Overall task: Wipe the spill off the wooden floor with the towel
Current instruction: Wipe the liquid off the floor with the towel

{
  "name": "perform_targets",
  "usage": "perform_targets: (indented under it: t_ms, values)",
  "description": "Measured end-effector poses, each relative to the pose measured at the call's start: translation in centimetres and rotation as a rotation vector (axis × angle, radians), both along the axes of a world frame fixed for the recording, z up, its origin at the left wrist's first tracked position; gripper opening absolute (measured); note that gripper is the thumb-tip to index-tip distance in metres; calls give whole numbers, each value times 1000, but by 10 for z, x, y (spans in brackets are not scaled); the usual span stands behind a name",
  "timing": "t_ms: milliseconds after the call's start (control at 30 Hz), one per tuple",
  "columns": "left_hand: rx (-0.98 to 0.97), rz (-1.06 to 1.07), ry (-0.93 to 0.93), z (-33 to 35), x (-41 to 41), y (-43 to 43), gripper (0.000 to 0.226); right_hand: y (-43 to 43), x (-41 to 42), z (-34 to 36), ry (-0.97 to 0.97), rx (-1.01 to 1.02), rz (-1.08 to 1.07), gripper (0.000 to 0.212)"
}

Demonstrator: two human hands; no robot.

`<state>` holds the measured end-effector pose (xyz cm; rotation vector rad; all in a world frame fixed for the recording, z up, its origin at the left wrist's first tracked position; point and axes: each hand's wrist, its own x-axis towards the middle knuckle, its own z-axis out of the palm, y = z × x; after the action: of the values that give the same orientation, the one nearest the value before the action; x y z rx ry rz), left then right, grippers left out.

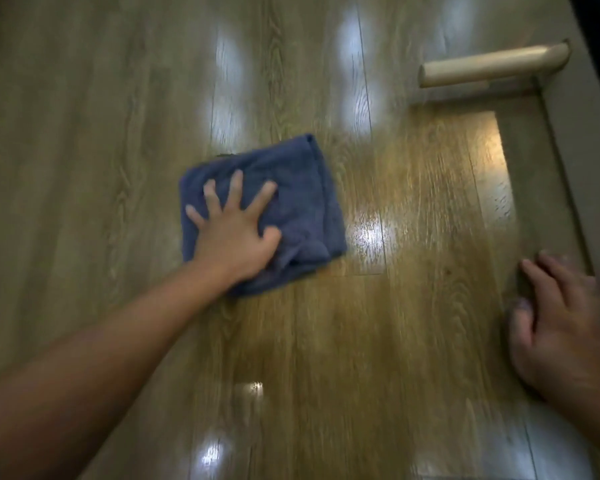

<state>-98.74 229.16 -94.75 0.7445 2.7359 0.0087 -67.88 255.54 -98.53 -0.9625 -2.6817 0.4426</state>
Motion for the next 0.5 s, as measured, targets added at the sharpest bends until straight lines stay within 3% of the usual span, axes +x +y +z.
perform_targets:
  t_ms: [100,200,333,433,500]
  values:
    - [88,53,-11,-3,-78,60,64,0,2,0,-20,4,16,55]
    - [111,142,30,-10,-84,85,71,0,1,-3,-4,14,35,53]
    - [68,48,126,-7,-6,59,75,3,-1,0,-10,22,29,54]
    - [101,-61,113,-7,85,25,77,0,-3,1,5,26,15,55]
    - [45,-111,74,-7,95,30,81,-2,-2,2,-12,36,12,56]
